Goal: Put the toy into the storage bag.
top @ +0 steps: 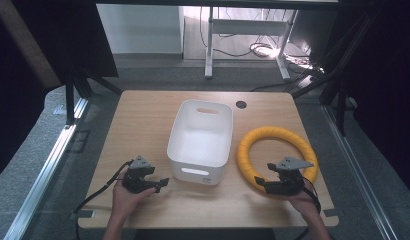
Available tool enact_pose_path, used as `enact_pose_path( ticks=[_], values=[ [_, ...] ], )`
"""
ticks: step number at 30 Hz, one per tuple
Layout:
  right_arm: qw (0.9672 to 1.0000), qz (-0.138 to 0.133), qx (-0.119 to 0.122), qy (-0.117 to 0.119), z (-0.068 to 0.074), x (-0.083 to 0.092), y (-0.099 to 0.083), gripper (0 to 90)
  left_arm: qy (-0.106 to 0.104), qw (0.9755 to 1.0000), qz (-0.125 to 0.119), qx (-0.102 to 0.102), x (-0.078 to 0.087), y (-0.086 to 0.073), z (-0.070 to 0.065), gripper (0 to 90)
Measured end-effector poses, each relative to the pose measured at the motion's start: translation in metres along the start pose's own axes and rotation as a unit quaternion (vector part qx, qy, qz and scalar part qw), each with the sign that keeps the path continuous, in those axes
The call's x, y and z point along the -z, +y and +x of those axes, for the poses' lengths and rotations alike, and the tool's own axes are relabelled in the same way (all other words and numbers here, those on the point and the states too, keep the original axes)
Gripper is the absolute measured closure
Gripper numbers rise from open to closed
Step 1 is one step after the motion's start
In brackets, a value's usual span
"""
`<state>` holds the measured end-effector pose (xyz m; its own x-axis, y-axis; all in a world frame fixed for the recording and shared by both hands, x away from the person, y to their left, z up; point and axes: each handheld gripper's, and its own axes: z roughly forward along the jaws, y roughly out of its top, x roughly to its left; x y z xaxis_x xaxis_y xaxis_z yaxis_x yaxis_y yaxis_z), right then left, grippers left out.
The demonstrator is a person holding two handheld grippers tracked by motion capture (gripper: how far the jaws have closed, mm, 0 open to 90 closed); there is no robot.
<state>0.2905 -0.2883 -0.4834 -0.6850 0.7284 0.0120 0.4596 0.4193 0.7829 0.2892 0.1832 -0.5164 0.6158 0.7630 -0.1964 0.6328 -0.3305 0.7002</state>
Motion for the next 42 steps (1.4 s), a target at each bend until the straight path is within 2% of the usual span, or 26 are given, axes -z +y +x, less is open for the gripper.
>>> enact_pose_path(
  ticks=[3, 6, 9, 10, 12, 17, 21, 23, 27, 32, 33, 34, 37, 41, 42],
  values=[
    [0.9996, 0.027, 0.008, 0.005, -0.004, -0.001, 0.011, 27.8, -0.004, 1.0, -0.004, 0.0, 0.002, 0.0, -0.001, 24.2],
    [0.9978, 0.062, 0.025, 0.001, -0.007, -0.001, 0.021, 28.0, -0.003, 1.0, -0.008, 0.002, 0.003, 0.001, -0.002, 24.3],
    [0.9939, 0.103, 0.037, 0.01, -0.009, -0.003, 0.028, 28.0, 0.0, 1.0, -0.005, 0.003, 0.003, 0.001, -0.002, 24.3],
    [0.9908, 0.128, 0.044, 0.012, -0.009, -0.006, 0.031, 27.8, 0.0, 1.0, -0.004, 0.003, 0.003, 0.001, -0.002, 24.2],
    [0.9868, 0.151, 0.056, 0.014, -0.01, -0.009, 0.035, 27.8, 0.001, 1.0, -0.002, 0.003, 0.002, 0.001, -0.002, 24.3],
    [0.9812, 0.18, 0.063, 0.028, -0.012, -0.015, 0.042, 27.9, 0.0, 1.0, 0.002, 0.001, 0.0, 0.001, -0.003, 24.2],
    [0.9766, 0.202, 0.069, 0.03, -0.011, -0.022, 0.045, 27.9, 0.0, 1.0, -0.002, -0.001, 0.003, 0.001, -0.002, 24.2],
    [0.9732, 0.215, 0.074, 0.031, -0.009, -0.027, 0.046, 28.0, 0.0, 1.0, -0.002, 0.001, 0.003, 0.0, -0.001, 24.2],
    [0.9621, 0.256, 0.084, 0.043, -0.006, -0.04, 0.042, 28.2, 0.0, 1.0, 0.001, 0.002, 0.002, 0.0, 0.001, 24.2],
    [0.9473, 0.3, 0.101, 0.046, -0.003, -0.053, 0.039, 29.9, -0.001, 1.0, 0.001, 0.003, 0.001, 0.0, 0.0, 24.2],
    [0.9466, 0.302, 0.103, 0.046, -0.003, -0.054, 0.039, 30.3, -0.001, 1.0, 0.001, 0.003, 0.001, 0.0, 0.0, 24.2],
    [0.9435, 0.309, 0.11, 0.048, -0.003, -0.055, 0.04, 30.7, -0.001, 1.0, 0.002, 0.003, 0.001, 0.0, 0.0, 24.2],
    [0.9407, 0.315, 0.114, 0.052, -0.001, -0.059, 0.041, 32.9, -0.001, 1.0, 0.003, 0.003, 0.0, 0.0, 0.0, 24.3],
    [0.9335, 0.333, 0.119, 0.059, 0.0, -0.064, 0.041, 35.6, -0.002, 1.0, 0.006, 0.002, -0.001, -0.001, -0.001, 24.3],
    [0.9307, 0.34, 0.121, 0.059, -0.001, -0.066, 0.041, 36.9, -0.003, 1.0, 0.006, 0.002, -0.002, -0.001, -0.001, 24.2]
  ],
)
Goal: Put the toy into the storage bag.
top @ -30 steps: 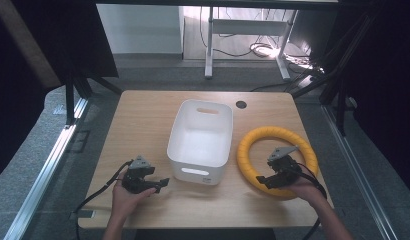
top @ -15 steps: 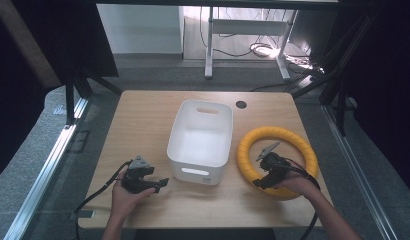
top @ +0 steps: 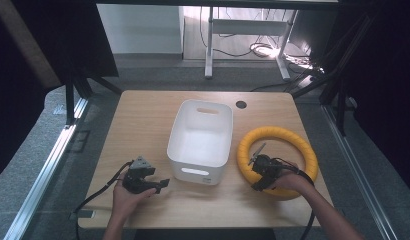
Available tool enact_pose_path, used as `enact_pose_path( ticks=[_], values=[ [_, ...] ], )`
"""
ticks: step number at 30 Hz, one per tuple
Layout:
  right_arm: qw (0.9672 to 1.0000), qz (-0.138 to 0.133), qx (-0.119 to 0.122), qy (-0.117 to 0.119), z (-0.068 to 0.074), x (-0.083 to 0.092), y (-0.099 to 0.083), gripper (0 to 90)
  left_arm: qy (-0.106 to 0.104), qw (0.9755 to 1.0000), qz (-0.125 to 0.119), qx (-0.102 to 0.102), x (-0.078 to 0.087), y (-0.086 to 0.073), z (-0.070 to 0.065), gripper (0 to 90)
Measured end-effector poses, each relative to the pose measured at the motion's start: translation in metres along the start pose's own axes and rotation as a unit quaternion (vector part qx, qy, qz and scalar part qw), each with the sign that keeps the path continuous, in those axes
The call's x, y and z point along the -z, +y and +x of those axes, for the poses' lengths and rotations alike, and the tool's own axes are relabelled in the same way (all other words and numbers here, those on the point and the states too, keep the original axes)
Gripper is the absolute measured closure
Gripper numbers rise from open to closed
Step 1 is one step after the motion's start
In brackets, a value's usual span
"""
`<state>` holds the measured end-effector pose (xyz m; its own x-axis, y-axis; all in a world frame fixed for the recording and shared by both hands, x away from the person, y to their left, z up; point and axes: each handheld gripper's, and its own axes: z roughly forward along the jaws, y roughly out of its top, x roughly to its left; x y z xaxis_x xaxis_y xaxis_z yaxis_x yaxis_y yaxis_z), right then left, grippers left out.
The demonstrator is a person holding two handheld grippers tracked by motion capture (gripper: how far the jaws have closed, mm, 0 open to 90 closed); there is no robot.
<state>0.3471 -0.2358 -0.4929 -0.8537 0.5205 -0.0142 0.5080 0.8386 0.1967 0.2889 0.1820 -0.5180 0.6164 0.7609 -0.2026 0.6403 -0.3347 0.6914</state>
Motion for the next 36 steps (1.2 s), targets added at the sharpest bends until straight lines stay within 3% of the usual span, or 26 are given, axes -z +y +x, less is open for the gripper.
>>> enact_pose_path(
  ticks=[11, 19, 22, 25, 28, 33, 36],
  values=[
    [0.9993, 0.033, -0.003, 0.02, -0.002, -0.008, 0.002, 45.8, 0.003, 1.0, -0.003, 0.001, 0.0, 0.0, 0.0, 24.3],
    [0.9989, 0.044, -0.002, 0.018, -0.002, -0.008, 0.005, 48.3, 0.007, 1.0, -0.005, 0.003, 0.0, 0.0, 0.0, 24.6],
    [0.9989, 0.038, -0.009, 0.027, -0.004, -0.007, 0.004, 48.9, 0.007, 1.0, -0.005, 0.003, 0.0, 0.0, 0.0, 24.6],
    [0.9988, 0.019, -0.019, 0.04, -0.008, -0.004, 0.0, 49.3, 0.009, 1.0, -0.004, 0.003, 0.0, 0.0, 0.0, 24.6],
    [0.9973, -0.018, -0.036, 0.062, -0.014, 0.004, -0.004, 49.5, 0.008, 0.9999, -0.006, 0.006, -0.001, 0.0, 0.0, 24.6],
    [0.9901, -0.086, -0.064, 0.091, -0.026, 0.019, -0.011, 49.6, 0.009, 0.9999, -0.005, 0.007, -0.001, -0.001, 0.0, 24.6],
    [0.9854, -0.112, -0.075, 0.104, -0.031, 0.027, -0.015, 49.6, 0.009, 0.9999, -0.006, 0.007, -0.001, 0.0, 0.0, 24.6]
  ],
)
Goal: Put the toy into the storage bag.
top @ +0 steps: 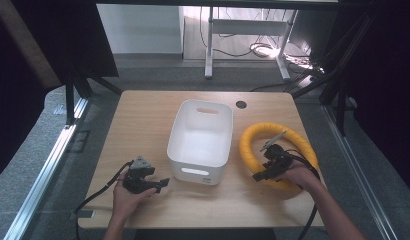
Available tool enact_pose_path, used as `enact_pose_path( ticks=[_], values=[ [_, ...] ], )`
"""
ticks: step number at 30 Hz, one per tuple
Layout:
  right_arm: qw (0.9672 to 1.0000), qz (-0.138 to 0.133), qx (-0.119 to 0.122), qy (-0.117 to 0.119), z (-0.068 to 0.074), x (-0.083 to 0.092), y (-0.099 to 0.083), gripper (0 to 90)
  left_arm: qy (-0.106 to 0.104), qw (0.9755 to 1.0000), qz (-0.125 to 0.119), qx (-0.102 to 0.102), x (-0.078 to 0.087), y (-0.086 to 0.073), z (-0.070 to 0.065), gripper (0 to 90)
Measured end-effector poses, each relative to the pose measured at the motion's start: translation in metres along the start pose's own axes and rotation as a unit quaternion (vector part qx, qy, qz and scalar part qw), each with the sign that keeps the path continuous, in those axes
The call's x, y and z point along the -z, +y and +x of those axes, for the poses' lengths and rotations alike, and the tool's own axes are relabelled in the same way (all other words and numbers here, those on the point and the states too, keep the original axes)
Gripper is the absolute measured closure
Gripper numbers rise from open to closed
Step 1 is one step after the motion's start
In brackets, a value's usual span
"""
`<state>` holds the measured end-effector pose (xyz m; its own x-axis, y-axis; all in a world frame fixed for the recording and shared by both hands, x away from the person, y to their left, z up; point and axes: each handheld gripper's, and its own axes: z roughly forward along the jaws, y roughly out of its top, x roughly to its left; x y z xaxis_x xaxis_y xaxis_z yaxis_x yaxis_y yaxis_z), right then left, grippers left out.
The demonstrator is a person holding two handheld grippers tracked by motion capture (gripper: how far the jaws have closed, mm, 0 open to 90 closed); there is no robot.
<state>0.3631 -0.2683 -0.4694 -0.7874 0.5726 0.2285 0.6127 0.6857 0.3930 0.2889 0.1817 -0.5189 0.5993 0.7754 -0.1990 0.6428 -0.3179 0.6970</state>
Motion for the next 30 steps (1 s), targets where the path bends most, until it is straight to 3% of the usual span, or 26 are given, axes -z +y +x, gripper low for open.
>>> enact_pose_path(
  ticks=[9, 13, 18, 25, 28, 30],
  values=[
    [0.9987, -0.043, -0.014, 0.025, -0.008, 0.02, -0.002, 49.6, 0.0, 1.0, 0.001, 0.0, 0.0, 0.0, 0.0, 24.6],
    [0.9971, -0.068, -0.022, 0.025, -0.01, 0.026, -0.002, 49.7, 0.0, 1.0, 0.001, 0.001, -0.001, 0.0, 0.0, 24.6],
    [0.9929, -0.108, -0.04, 0.027, -0.014, 0.034, -0.005, 49.6, 0.0, 1.0, 0.002, 0.0, -0.002, 0.0, 0.0, 24.6],
    [0.9896, -0.131, -0.047, 0.035, -0.018, 0.041, -0.007, 49.7, 0.0, 1.0, 0.002, 0.0, -0.002, 0.0, 0.0, 24.6],
    [0.9869, -0.147, -0.054, 0.038, -0.021, 0.047, -0.008, 49.7, 0.0, 1.0, 0.003, 0.0, -0.002, -0.001, 0.0, 24.6],
    [0.9834, -0.165, -0.064, 0.039, -0.023, 0.052, -0.009, 49.7, -0.001, 1.0, 0.002, 0.001, -0.002, 0.0, 0.0, 24.6]
  ],
)
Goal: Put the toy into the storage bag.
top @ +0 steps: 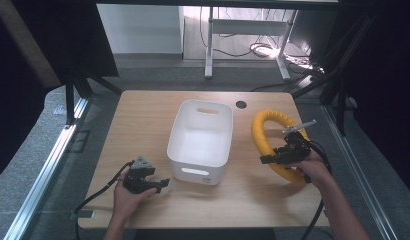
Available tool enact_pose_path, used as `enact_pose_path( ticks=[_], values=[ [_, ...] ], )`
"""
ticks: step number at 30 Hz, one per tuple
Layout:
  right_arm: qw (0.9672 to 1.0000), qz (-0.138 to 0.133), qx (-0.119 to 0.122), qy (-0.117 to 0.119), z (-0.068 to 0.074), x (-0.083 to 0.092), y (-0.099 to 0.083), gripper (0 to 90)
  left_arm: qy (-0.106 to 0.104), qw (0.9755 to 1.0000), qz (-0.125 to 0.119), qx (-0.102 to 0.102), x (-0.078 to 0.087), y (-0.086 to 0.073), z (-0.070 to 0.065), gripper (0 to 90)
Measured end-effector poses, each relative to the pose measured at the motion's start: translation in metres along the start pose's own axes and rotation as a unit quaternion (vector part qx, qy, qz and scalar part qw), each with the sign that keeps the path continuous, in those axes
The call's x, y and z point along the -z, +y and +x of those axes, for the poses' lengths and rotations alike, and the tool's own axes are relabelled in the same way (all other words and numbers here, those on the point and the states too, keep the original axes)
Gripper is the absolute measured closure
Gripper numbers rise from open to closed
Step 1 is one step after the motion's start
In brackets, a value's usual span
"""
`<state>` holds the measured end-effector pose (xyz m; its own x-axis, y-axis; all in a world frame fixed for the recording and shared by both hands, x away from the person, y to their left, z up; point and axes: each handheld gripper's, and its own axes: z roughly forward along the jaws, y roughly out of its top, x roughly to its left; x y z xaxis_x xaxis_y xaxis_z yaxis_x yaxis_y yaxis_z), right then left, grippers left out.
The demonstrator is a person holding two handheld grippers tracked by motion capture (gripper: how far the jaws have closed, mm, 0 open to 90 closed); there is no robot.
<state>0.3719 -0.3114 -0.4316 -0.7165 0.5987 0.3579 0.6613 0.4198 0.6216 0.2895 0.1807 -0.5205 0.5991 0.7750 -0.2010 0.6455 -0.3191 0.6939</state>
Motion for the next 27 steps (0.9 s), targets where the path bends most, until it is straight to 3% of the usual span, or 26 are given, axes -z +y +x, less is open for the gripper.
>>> enact_pose_path(
  ticks=[11, 27],
  values=[
    [0.9977, -0.066, -0.018, 0.002, -0.005, 0.017, -0.001, 49.8, -0.002, 1.0, 0.002, 0.0, -0.002, 0.0, -0.001, 24.6],
    [0.9945, -0.102, -0.025, 0.003, -0.007, 0.03, -0.002, 49.7, -0.002, 1.0, 0.002, 0.0, -0.002, 0.0, -0.001, 24.6]
  ],
)
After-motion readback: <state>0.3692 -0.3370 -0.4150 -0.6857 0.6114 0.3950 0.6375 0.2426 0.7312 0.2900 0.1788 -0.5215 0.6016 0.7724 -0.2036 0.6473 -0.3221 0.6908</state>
